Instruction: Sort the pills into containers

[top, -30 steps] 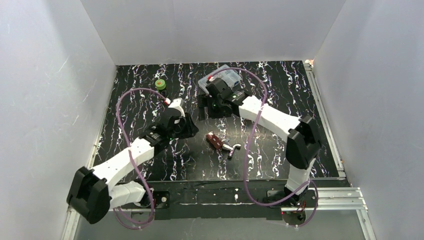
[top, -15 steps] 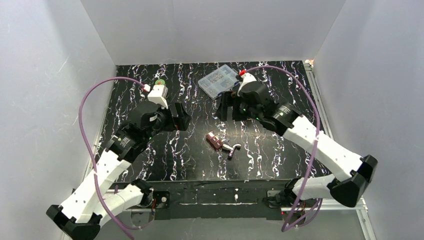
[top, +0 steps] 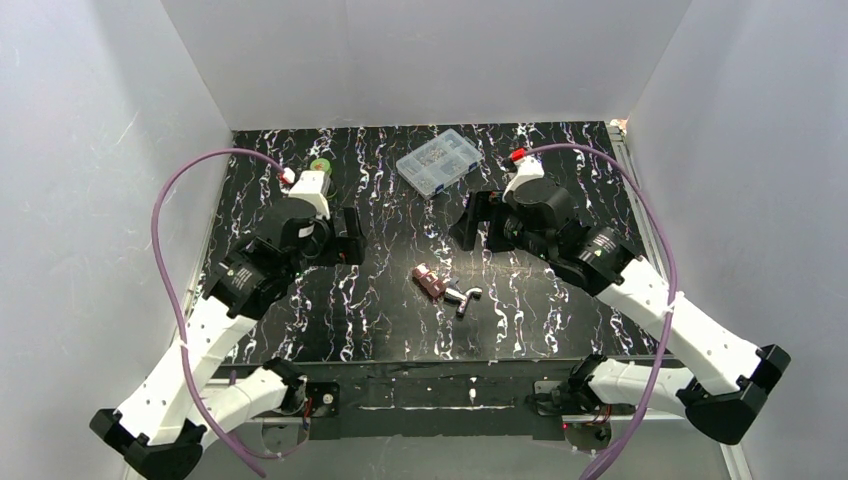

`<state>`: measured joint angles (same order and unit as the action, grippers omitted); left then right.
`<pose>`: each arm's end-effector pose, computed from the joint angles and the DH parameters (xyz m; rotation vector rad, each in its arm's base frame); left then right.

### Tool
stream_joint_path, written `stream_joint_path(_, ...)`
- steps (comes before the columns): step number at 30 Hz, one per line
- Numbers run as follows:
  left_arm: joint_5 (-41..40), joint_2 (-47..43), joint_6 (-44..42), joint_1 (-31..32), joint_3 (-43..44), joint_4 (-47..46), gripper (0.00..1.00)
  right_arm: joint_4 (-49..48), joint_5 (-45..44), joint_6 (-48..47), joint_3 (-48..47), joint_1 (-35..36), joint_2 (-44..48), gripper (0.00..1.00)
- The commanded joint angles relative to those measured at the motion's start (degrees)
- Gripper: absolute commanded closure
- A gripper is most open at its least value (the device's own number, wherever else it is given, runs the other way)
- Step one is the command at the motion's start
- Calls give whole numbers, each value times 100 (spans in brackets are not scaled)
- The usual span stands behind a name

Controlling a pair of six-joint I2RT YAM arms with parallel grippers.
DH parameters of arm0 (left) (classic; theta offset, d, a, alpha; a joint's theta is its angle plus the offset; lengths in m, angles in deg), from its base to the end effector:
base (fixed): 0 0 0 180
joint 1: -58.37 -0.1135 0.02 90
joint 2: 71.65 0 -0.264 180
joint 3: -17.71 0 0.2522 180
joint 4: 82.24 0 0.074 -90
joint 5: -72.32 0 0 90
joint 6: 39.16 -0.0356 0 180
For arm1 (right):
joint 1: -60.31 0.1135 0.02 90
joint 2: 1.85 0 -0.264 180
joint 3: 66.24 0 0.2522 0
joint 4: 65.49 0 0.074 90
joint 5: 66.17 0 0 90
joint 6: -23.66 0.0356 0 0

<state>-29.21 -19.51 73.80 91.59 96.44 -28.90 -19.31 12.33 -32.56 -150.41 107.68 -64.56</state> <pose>0.1551 -0.0931 0.3858 0.0563 2.0516 -0.4115 0.1627 0.1663 0.3948 -0.1118 2.0613 0.7007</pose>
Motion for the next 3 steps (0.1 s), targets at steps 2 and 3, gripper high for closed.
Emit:
stream_joint_path(2, -120, -73, -230, -25, 91, 141, 2, -271, -103, 47, -20, -9, 57, 2)
stream_joint_path(3, -151, -99, -226, -25, 56, 131, 2, -272, -109, 47, -31, -9, 50, 2)
